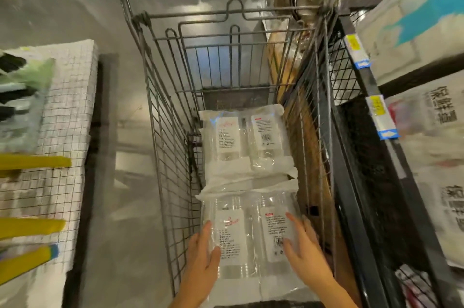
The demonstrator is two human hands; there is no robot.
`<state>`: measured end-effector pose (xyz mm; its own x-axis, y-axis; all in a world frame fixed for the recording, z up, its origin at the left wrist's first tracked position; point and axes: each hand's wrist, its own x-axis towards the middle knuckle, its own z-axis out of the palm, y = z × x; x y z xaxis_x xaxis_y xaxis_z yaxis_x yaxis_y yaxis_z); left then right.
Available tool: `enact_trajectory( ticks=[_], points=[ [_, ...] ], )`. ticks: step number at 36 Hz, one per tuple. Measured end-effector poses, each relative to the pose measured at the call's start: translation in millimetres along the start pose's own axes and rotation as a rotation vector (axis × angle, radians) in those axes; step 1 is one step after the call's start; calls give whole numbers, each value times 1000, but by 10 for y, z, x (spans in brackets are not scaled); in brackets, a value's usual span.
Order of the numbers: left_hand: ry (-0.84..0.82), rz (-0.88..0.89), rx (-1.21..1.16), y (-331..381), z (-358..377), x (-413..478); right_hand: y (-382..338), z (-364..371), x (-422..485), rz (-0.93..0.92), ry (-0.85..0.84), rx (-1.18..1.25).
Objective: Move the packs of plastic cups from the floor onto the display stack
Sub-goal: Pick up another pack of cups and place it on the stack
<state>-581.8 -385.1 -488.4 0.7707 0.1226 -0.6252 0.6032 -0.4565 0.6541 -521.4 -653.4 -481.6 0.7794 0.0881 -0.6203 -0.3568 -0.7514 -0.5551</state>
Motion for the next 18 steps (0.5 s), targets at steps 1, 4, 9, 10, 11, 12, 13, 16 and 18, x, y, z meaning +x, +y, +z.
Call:
enact_trajectory(
  ticks=[1, 4, 9, 10, 11, 12, 13, 16, 18],
  points=[
    [2, -11, 9, 37, -45, -10, -51, -40, -18, 0, 12, -27],
    [2, -15, 57, 242, -199, -7, -285, -206, -35, -18, 49, -103],
    [30, 82, 121, 774, -529, 60, -704, -601, 51, -175, 118, -244],
    [28, 104, 138, 913, -616, 60, -821, -716, 52, -206, 133, -260],
    [34, 120, 161, 1044, -706, 62, -950, -845, 46, -239, 150, -291],
    [45, 141, 189, 1190, -795, 61, -1094, -979, 41, -273, 164, -326],
    [57, 162, 224, 1339, -888, 46, -1239, -1114, 25, -291, 165, -364],
    [104, 237, 345, 1782, -1179, -39, -1689, -1536, -74, -327, 164, -454],
    [159, 289, 415, 2071, -1365, -162, -1940, -1806, -173, -382, 185, -484]
  ],
)
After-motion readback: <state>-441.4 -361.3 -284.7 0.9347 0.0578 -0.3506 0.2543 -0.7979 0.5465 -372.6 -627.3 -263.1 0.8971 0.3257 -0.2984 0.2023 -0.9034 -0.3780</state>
